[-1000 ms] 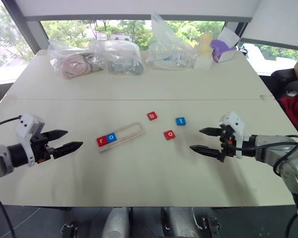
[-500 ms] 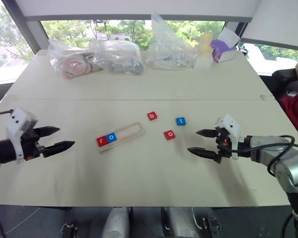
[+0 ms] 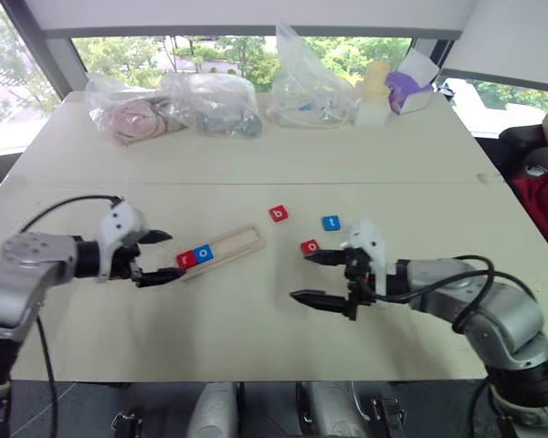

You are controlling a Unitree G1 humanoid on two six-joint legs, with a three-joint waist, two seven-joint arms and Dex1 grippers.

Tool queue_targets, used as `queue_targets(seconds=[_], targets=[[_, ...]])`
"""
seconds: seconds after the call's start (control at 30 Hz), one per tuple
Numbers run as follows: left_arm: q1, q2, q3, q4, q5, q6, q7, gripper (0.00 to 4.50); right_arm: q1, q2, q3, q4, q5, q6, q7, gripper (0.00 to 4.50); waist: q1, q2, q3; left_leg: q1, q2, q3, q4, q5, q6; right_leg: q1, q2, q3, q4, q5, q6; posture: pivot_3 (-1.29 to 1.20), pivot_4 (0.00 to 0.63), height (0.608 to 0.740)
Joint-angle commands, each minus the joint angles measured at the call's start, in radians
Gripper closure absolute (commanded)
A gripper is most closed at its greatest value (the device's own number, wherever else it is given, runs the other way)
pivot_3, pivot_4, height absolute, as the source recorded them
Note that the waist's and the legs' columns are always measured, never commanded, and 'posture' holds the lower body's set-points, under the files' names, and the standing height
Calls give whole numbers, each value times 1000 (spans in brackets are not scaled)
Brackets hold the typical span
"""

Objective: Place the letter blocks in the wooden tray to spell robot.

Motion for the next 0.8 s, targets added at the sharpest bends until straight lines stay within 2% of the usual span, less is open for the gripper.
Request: queue_targets(seconds=[0.03,0.37,0.8], targets=[[-30,-17,7,17,27,-45,10,0,5,13,15,-36,-16,-17,-34,26,1,0,0,0,0,0,0,0,0,0,0,0,0,0,0,0,150,735],[13,-66,-61,53,153,-107,60,0,-25,22,7,1,-35,-51,-45,26,-3,0,0,1,0,0,1,0,0,1,0,0,1,0,0,0,150,735],[19,-122,-36,159,166,-128,103,0,-40,1,-13,20,-27,-63,-9,26,-1,0,-1,3,0,-1,1,0,0,3,0,0,2,0,0,0,150,735]])
